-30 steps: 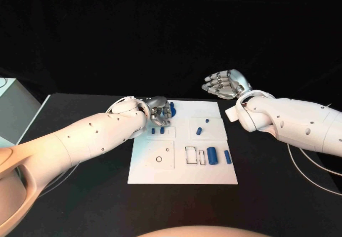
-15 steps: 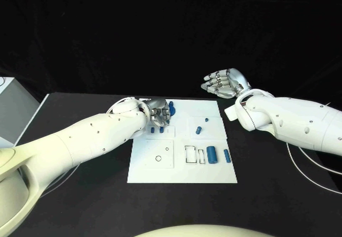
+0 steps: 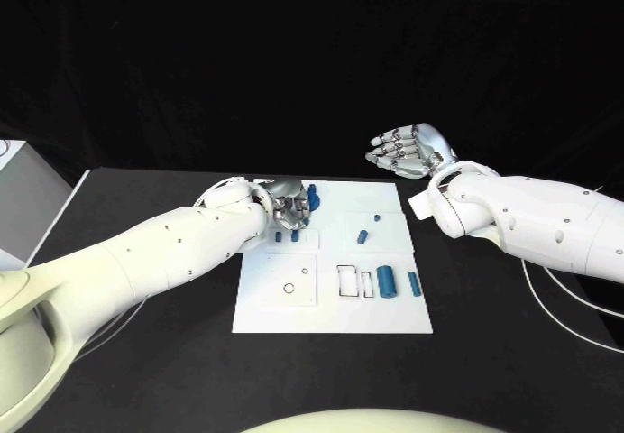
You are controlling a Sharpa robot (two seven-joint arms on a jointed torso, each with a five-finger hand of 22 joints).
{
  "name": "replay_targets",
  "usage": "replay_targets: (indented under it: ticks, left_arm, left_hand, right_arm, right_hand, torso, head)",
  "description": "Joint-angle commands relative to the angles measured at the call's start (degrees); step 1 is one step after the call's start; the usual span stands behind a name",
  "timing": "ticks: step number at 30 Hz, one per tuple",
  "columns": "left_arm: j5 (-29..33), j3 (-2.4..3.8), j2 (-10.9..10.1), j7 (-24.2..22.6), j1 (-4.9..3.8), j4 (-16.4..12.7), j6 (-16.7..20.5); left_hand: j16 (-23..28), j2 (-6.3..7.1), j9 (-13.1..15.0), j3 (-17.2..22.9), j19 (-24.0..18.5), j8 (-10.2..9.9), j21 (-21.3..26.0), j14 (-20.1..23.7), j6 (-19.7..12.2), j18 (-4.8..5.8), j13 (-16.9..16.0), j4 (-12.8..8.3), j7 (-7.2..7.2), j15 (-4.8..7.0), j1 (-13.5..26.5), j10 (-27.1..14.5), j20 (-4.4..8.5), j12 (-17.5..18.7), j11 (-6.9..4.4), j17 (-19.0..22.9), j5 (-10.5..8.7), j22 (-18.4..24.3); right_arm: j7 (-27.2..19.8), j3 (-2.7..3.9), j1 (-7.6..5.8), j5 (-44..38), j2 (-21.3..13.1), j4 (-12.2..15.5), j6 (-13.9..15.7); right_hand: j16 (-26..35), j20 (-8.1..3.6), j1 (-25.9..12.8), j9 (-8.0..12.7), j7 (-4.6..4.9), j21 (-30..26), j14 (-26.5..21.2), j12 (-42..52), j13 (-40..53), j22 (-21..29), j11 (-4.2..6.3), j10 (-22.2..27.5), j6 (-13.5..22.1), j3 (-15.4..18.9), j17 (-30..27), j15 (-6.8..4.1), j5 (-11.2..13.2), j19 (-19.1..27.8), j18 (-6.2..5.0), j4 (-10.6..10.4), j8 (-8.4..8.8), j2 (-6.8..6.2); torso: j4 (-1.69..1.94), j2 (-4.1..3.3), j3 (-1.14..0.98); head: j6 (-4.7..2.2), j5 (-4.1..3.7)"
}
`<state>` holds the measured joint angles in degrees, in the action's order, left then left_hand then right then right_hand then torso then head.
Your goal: Assemble the parts on the task board
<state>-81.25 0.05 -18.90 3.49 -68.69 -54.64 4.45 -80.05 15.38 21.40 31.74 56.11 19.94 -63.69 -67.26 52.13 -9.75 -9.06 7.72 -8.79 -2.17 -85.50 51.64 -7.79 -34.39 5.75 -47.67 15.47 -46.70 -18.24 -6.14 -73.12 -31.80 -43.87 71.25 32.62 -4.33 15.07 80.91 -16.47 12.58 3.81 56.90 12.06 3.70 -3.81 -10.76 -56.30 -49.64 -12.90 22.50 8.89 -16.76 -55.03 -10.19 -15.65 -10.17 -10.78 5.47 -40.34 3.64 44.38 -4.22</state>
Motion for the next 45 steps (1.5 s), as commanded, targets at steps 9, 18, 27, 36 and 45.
replay_targets:
  ticks: [9,18,27,36,45]
  left_arm:
    - [1.8,-0.10,0.4,-1.7,0.17,0.0,-0.3]
    - [1.9,-0.12,0.5,-1.4,0.17,0.0,-0.9]
    - [1.9,-0.14,0.6,-0.8,0.17,-0.1,-2.2]
    - [1.8,-0.16,0.6,0.0,0.17,-0.1,-2.3]
    - [1.1,-0.18,0.6,0.7,0.17,0.2,-1.9]
  left_hand:
    - [-0.9,-0.27,-0.6,1.8,0.4,-1.9,-1.4,-0.6,0.6,-0.03,1.5,-1.1,-0.15,0.02,1.2,2.0,0.10,3.7,0.22,0.4,-0.37,-1.3]
    - [-1.0,0.07,-0.9,2.0,0.1,-2.9,-1.3,-0.5,0.0,-0.09,2.0,-1.5,-0.34,-0.19,1.7,2.1,-0.10,5.2,0.48,0.9,-0.39,-1.1]
    - [-0.7,0.83,-2.2,1.1,-1.7,-6.2,-0.2,1.6,-3.7,-0.42,2.8,-2.3,0.59,-1.17,3.1,0.6,-1.03,8.2,1.56,4.1,-0.46,0.4]
    - [-2.2,-1.89,-0.9,2.7,1.5,-3.7,-3.2,-0.7,3.0,0.24,2.1,-4.0,-0.53,-0.26,1.8,4.4,-0.38,7.7,0.46,2.3,-0.67,-3.5]
    - [-2.6,-2.96,-0.6,4.4,2.4,-3.9,-4.9,-1.8,3.9,0.45,1.6,-6.1,-0.29,0.31,0.6,5.7,0.35,7.8,0.04,1.5,-0.96,-5.0]
  right_arm:
    - [-0.6,0.03,-0.01,-0.5,0.0,0.1,-0.3]
    - [-0.6,0.03,-0.01,-0.5,0.1,0.1,-0.3]
    - [-0.6,0.03,-0.01,-0.5,0.1,0.1,-0.3]
    - [-0.6,0.03,-0.01,-0.5,0.1,0.0,-0.4]
    - [-0.6,0.03,-0.01,-0.5,0.1,0.0,-0.4]
  right_hand:
    - [0.2,0.02,0.5,0.1,1.63,0.0,-0.2,-0.2,0.0,0.0,-0.06,-0.2,-0.3,-0.1,-0.1,-0.18,-0.4,0.4,-0.40,0.3,0.31,0.14]
    - [0.2,0.02,0.4,0.1,1.64,0.0,-0.2,-0.3,0.0,0.0,-0.07,-0.3,-0.4,-0.1,-0.2,-0.17,-0.5,0.4,-0.40,0.2,0.35,0.13]
    - [0.2,0.02,0.4,0.1,1.64,0.0,-0.2,-0.3,0.0,0.0,-0.07,-0.3,-0.4,-0.1,-0.2,-0.17,-0.5,0.4,-0.40,0.2,0.35,0.13]
    - [0.2,0.03,0.4,0.1,1.63,0.0,-0.3,-0.3,0.0,0.0,-0.06,-0.3,-0.4,-0.1,-0.2,-0.17,-0.5,0.4,-0.40,0.2,0.37,0.14]
    - [0.2,0.02,0.4,0.1,1.62,0.0,-0.2,-0.3,0.0,0.0,-0.06,-0.3,-0.5,-0.1,-0.3,-0.17,-0.5,0.4,-0.40,0.2,0.36,0.15]
  torso:
    - [0.00,0.01,-0.05]
    - [0.00,-0.03,-0.05]
    - [-0.01,0.00,-0.04]
    - [0.03,-0.01,-0.02]
    - [0.02,0.01,-0.01]
  head:
    - [-0.12,-0.05]
    - [-0.09,-0.09]
    - [-0.06,-0.17]
    - [-0.11,-0.21]
    - [-0.07,-0.25]
